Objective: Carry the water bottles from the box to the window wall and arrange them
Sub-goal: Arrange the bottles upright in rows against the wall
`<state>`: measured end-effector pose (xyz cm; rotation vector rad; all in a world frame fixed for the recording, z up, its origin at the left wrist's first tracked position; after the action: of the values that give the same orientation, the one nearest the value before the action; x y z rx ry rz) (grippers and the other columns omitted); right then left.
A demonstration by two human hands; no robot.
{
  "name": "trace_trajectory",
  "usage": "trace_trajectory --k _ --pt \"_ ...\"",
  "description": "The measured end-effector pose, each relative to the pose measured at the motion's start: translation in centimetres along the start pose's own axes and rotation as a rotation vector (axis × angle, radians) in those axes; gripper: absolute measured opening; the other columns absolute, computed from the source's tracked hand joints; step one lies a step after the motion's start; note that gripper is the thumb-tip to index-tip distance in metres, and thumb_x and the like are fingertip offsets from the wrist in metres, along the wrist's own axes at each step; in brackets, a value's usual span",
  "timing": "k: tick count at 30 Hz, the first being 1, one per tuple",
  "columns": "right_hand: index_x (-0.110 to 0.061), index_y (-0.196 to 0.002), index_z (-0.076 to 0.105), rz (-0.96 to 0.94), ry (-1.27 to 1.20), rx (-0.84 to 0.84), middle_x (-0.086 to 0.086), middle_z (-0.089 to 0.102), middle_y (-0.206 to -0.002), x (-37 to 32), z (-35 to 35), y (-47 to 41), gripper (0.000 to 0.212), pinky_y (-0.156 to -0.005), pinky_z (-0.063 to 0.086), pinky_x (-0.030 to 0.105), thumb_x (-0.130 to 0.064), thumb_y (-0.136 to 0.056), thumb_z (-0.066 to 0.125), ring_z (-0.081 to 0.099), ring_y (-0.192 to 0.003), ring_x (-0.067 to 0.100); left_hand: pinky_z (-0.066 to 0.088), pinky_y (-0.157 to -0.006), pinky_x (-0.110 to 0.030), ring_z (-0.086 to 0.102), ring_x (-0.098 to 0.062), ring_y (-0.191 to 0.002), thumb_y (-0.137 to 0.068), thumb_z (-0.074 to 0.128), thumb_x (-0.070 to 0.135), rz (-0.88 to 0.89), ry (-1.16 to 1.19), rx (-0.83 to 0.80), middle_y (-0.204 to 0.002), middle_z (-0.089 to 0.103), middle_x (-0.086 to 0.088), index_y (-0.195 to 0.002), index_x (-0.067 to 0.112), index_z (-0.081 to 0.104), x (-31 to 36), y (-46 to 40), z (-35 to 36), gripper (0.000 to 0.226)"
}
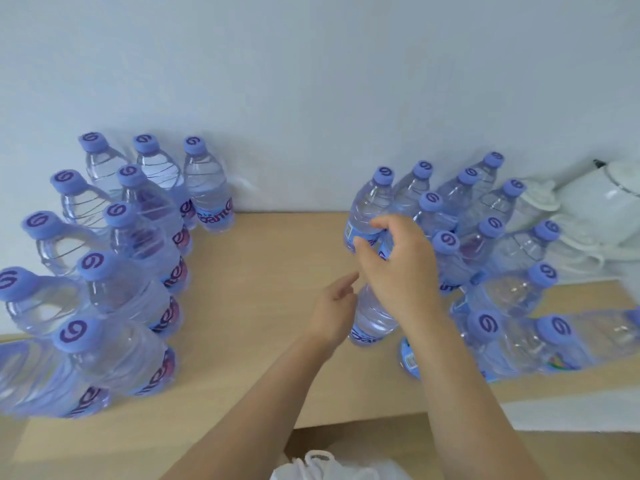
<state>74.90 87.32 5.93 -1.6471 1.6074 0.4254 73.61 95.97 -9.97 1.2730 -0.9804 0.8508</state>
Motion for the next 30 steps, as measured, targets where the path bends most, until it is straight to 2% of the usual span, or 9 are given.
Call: trace_trajectory --k 4,7,12,17,19,22,25,27,30 --pt "-0.027 -0.097 0.051 0.297 -0.14 -0.005 -0.014 0.056 -0.096 5.7 0.5 2.1 0.027 -0.074 0.037 0.018 -0.035 -0.079 0.07 0.052 -0.091 0.006 0.041 -0.094 -0.022 0.052 -0.019 -0.122 -0.092 0.036 -0.001 -0.018 -0.008 0.051 -0.132 0.057 -0.007 -0.138 0.012 0.048 -0.2 0.4 0.0 0.049" --pt "-0.028 -0.085 0.051 0.291 -0.296 0.069 -0.008 0.065 -0.084 6.9 1.1 3.4 0.025 -0.068 0.04 0.009 -0.03 -0.076 0.074 0.056 -0.078 -0.003 0.04 -0.083 -0.016 0.047 -0.016 -0.127 -0.093 0.041 0.002 -0.028 0.008 0.07 -0.137 0.052 -0.003 -0.139 0.013 0.045 -0.6 0.9 -0.3 0.048" --pt "-0.016 -0.064 0.041 0.225 -0.328 0.145 -0.007 0.044 -0.055 6.4 0.3 3.1 0.03 -0.053 0.036 0.011 -0.006 -0.077 0.066 0.042 -0.053 0.003 0.036 -0.098 -0.023 0.041 -0.014 -0.132 -0.088 0.042 -0.008 -0.013 -0.041 0.091 -0.141 0.047 0.001 -0.137 0.014 0.045 -1.7 2.8 -1.8 0.055" --pt "-0.013 -0.061 0.038 0.22 -0.533 0.05 -0.007 0.043 -0.052 3.4 -0.8 0.9 0.03 -0.048 0.032 0.014 -0.01 -0.07 0.066 0.037 -0.051 0.008 0.036 -0.101 -0.026 0.043 -0.004 -0.126 -0.067 0.076 0.003 0.002 -0.135 -0.085 -0.136 0.046 0.015 -0.14 0.027 0.036 -2.5 5.8 -2.5 0.086" --pt "-0.008 -0.063 0.041 0.257 -0.61 -0.006 0.007 0.05 -0.06 1.5 -0.4 0.4 0.027 -0.055 0.035 0.024 -0.017 -0.066 0.066 0.044 -0.057 0.015 0.049 -0.086 -0.027 0.059 -0.008 -0.104 -0.055 0.081 0.006 0.046 -0.081 -0.119 -0.119 0.06 0.004 -0.132 0.016 0.044 -1.8 6.8 -2.2 0.087" --pt "-0.007 -0.073 0.05 0.305 -0.741 -0.137 0.011 0.06 -0.073 -0.9 0.8 -0.1 0.028 -0.068 0.048 0.037 -0.023 -0.07 0.073 0.054 -0.066 0.02 0.053 -0.071 -0.026 0.063 -0.011 -0.079 -0.05 0.08 0.004 0.09 0.014 -0.057 -0.094 0.065 -0.006 -0.115 0.004 0.053 -0.4 8.4 -3.3 0.07" --pt "-0.014 -0.096 0.057 0.285 -0.738 -0.468 0.011 0.066 -0.104 -3.0 3.8 0.2 0.037 -0.088 0.049 0.043 -0.037 -0.073 0.075 0.064 -0.096 0.025 0.049 -0.065 -0.021 0.061 -0.011 -0.071 -0.05 0.075 0.013 0.15 0.121 -0.126 -0.078 0.066 -0.001 -0.091 0.012 0.065 1.0 10.0 -4.6 0.042" --pt "-0.015 -0.109 0.056 0.27 -0.585 -0.638 0.006 0.064 -0.107 -3.8 6.2 1.7 0.051 -0.09 0.05 0.041 -0.048 -0.074 0.071 0.063 -0.1 0.022 0.048 -0.065 -0.019 0.059 -0.01 -0.07 -0.051 0.071 0.016 0.143 0.207 -0.208 -0.077 0.064 0.002 -0.093 0.014 0.064 1.4 10.8 -5.0 0.042" --pt "-0.017 -0.113 0.054 0.276 -0.514 -0.584 0.0 0.06 -0.099 -4.7 7.8 2.1 0.061 -0.091 0.051 0.042 -0.057 -0.068 0.067 0.062 -0.093 0.016 0.049 -0.065 -0.02 0.06 -0.009 -0.072 -0.047 0.069 0.017 0.091 0.258 -0.216 -0.079 0.065 0.003 -0.102 0.01 0.058 1.1 11.1 -6.3 0.056"
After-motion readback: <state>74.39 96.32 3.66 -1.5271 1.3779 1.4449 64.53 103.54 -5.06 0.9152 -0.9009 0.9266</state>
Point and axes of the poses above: each hand's wrist, its own y-axis away from the middle knuckle, its own z-axis out of the palm, x = y × z, the point moved 10 cm from there along -y, towards the middle knuckle
